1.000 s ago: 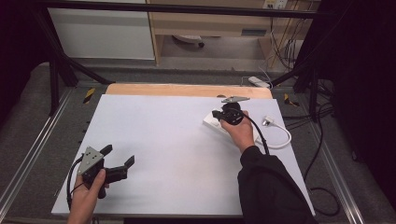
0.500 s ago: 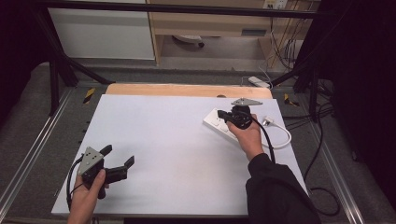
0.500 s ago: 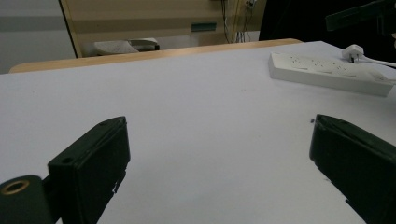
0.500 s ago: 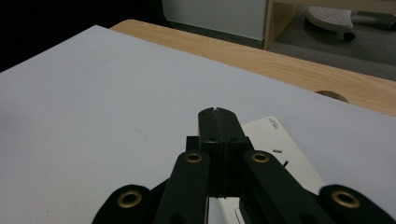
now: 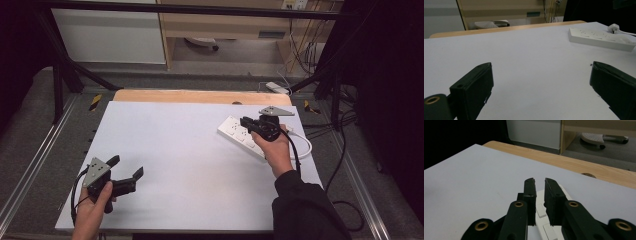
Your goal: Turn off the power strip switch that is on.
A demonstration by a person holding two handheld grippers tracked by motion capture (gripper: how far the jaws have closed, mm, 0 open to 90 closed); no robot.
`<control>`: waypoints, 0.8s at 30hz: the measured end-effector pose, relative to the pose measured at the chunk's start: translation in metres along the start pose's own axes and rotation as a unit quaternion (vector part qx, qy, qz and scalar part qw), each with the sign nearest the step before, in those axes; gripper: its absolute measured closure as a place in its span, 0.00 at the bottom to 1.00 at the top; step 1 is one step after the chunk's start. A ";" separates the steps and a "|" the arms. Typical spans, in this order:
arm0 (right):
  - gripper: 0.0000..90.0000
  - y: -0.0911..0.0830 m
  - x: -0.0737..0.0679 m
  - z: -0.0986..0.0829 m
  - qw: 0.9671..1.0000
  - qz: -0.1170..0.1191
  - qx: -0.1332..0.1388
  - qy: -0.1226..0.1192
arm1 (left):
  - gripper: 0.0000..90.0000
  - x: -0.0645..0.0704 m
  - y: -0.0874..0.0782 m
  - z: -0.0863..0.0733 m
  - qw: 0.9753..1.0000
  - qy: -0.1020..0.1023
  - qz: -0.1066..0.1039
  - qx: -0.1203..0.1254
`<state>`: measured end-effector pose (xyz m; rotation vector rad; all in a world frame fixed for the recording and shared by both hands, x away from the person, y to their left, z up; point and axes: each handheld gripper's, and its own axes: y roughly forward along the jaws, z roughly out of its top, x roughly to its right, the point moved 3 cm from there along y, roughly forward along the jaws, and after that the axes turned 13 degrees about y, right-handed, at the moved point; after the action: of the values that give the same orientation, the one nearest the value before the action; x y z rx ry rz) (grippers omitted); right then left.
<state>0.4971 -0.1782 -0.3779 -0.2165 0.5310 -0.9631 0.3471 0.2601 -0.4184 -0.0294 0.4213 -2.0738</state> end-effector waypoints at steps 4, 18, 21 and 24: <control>0.76 -0.012 0.003 0.000 1.000 -0.001 0.012 0.010 | 0.05 0.000 0.000 0.000 1.000 0.000 0.001 -0.001; 0.32 -0.044 0.002 -0.002 0.999 -0.011 0.031 0.023 | 0.05 0.000 0.000 -0.001 1.000 0.001 0.000 -0.004; 0.24 -0.053 0.004 -0.002 0.999 -0.012 0.039 0.025 | 0.05 0.000 0.000 -0.001 1.000 0.001 0.000 -0.005; 0.17 -0.062 0.005 -0.003 0.999 -0.014 0.043 0.024 | 0.05 0.000 0.000 -0.002 1.000 0.001 0.001 -0.005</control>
<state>0.4535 -0.2171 -0.3571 -0.1233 0.5304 -1.0192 0.3469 0.2607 -0.4198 -0.0324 0.4322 -2.0709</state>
